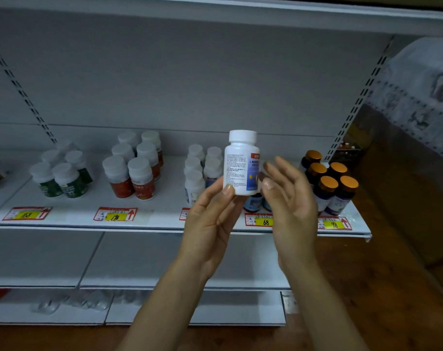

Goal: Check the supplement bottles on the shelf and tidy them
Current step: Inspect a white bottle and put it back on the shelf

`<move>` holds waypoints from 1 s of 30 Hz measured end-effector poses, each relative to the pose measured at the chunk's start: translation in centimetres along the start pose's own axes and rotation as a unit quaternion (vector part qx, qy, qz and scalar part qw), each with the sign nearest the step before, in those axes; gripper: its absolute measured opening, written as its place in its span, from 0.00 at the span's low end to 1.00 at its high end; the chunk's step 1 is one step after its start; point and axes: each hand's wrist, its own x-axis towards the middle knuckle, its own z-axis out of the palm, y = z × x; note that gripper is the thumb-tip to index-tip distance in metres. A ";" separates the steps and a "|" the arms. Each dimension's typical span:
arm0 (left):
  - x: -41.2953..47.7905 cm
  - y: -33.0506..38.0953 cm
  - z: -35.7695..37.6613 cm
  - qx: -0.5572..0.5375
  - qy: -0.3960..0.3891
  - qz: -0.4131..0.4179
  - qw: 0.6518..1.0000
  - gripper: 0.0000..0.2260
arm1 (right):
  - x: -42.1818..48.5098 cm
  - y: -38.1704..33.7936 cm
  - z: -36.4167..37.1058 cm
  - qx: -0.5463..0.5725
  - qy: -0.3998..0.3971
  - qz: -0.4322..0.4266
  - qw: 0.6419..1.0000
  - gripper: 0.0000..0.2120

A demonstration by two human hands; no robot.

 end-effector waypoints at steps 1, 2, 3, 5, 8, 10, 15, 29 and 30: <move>-0.2 0.0 0.2 0.032 0.007 0.036 0.999 0.17 | -0.6 0.0 0.3 -0.019 -0.006 -0.021 1.000 0.17; -0.5 0.0 0.4 0.087 0.016 0.079 0.993 0.15 | -1.2 -0.1 0.6 -0.032 -0.019 -0.035 0.999 0.18; -0.9 -0.1 0.5 0.158 0.025 0.131 0.978 0.15 | -1.7 -0.1 1.0 -0.032 -0.033 -0.038 0.998 0.19; -1.6 -0.6 0.5 0.280 0.027 0.224 0.933 0.17 | -2.2 -0.3 1.5 0.004 -0.046 -0.017 0.999 0.21; -2.3 -1.6 0.3 0.363 0.016 0.302 0.881 0.17 | -2.5 -1.1 1.7 0.076 -0.021 0.015 0.997 0.22; -2.8 -2.1 0.1 0.404 -0.002 0.344 0.847 0.16 | -2.3 -1.6 1.5 0.113 0.006 0.036 0.993 0.23; -4.1 -2.8 -0.1 0.424 -0.025 0.350 0.835 0.14 | -2.0 -1.4 0.0 0.121 0.050 0.099 0.986 0.22; -2.8 0.3 1.1 0.329 -0.137 -0.027 0.934 0.11 | -3.6 -1.7 -0.5 0.412 -0.077 0.353 0.836 0.24; -2.6 0.5 1.0 0.333 -0.159 -0.038 0.929 0.10 | -3.5 -1.6 -0.6 0.401 -0.088 0.357 0.839 0.25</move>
